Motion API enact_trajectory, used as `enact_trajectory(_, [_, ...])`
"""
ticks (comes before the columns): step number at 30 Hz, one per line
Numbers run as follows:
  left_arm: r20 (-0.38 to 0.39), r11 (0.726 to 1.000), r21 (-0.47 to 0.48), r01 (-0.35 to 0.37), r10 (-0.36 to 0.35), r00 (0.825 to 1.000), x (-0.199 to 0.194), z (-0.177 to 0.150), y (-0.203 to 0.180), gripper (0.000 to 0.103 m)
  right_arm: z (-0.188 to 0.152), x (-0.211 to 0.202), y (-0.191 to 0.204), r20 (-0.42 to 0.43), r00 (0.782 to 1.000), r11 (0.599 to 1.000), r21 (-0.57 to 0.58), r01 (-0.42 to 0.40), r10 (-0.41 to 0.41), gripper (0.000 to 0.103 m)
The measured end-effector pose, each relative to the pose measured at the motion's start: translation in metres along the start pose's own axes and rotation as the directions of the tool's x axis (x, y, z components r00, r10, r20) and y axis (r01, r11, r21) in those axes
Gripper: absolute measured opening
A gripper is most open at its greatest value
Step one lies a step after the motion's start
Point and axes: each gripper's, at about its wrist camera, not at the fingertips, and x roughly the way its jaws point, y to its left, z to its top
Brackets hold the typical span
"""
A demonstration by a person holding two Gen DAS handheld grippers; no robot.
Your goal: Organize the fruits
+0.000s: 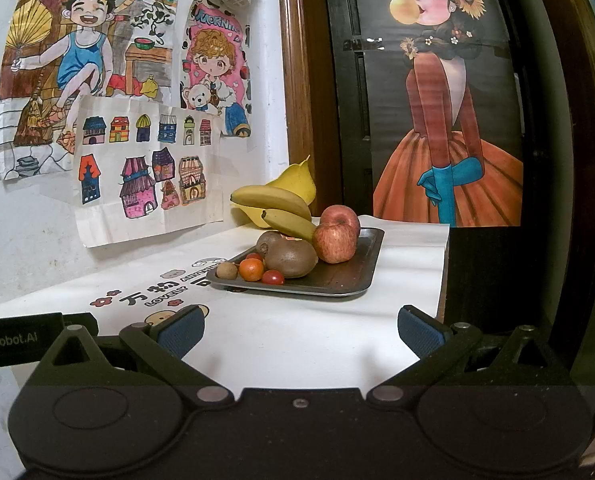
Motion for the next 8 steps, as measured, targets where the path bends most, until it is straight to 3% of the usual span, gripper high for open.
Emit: enact_trajectory(8, [-0.002,1.000,0.004,0.004,-0.004,1.000,-0.0005,-0.0009,-0.0005,0.103,-0.0001,-0.0001,0.0004,0.000,1.000,1.000,0.001,0.001,-0.001,0.102])
